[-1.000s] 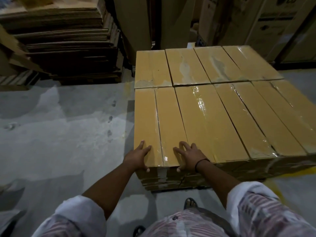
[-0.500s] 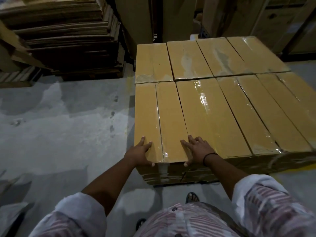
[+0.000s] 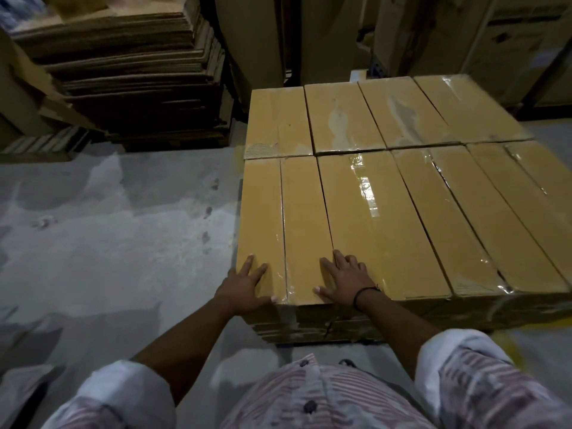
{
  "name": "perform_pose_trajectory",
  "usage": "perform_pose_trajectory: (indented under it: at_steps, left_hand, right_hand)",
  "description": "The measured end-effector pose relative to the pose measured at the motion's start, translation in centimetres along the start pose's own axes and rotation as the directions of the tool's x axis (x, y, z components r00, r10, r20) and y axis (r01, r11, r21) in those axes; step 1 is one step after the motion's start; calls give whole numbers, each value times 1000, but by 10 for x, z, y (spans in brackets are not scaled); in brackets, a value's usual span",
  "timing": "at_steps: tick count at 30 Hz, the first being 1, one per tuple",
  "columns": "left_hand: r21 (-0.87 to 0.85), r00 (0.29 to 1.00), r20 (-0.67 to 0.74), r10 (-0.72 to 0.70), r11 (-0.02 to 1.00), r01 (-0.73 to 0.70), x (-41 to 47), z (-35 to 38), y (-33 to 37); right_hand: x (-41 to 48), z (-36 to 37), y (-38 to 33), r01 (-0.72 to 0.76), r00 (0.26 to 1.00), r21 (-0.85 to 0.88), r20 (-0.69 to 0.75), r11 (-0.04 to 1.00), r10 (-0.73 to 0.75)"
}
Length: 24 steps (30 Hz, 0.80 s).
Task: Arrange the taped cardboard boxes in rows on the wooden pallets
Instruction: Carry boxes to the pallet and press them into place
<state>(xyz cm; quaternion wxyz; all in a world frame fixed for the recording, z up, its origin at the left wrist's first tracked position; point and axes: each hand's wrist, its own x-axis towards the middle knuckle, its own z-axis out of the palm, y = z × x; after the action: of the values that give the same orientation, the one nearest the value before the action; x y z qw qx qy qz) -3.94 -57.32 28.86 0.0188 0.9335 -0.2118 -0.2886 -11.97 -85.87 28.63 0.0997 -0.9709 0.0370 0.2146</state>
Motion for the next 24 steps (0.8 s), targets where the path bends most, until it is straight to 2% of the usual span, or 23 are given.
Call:
perform_pose_trajectory:
  at_steps: [10, 16, 21, 24]
  left_hand:
    - [-113, 978, 21, -209, 971, 210, 14, -6, 23]
    - [-225, 947, -1, -322, 923, 314, 29, -11, 40]
    - [-245, 928, -33, -371, 903, 352, 39, -9, 46]
    - [-238, 939, -57, -340, 918, 318, 52, -18, 38]
  right_hand:
    - [18, 6, 14, 103, 994, -43, 30, 994, -101]
    - [34, -4, 23, 107, 993, -40, 44, 993, -106]
    - [60, -20, 25, 81, 995, -35, 60, 996, -79]
    - [82, -27, 21, 40, 998, -29, 58, 999, -38]
